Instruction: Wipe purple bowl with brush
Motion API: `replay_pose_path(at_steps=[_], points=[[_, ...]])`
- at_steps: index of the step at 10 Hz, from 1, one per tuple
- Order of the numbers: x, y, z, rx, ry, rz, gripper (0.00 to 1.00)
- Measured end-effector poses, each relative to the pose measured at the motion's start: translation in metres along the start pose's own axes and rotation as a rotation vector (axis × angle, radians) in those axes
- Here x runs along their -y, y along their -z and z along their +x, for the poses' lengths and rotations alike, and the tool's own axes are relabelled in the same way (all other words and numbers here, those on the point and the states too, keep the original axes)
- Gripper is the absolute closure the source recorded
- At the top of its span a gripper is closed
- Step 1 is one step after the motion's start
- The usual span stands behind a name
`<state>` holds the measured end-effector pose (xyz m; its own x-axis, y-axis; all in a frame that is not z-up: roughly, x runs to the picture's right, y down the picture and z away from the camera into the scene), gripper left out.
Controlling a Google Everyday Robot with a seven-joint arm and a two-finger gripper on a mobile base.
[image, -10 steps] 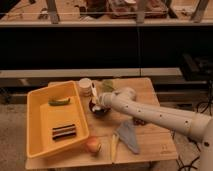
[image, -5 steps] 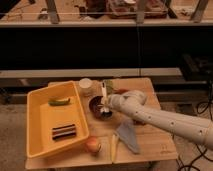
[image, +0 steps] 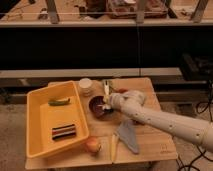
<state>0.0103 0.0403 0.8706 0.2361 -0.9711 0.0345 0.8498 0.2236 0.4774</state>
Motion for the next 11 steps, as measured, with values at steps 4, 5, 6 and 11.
replay_pose_path(at_steps=[4,5,6,11], points=[[0.024,-0.028,0.017,0.019,0.012,0.068,1.0],[0.035,-0.038,0.015,0.033,0.021,0.09,1.0],[0.041,-0.043,0.012,0.043,0.025,0.107,1.0],[0.058,-0.047,-0.002,0.069,0.043,0.151,1.0]])
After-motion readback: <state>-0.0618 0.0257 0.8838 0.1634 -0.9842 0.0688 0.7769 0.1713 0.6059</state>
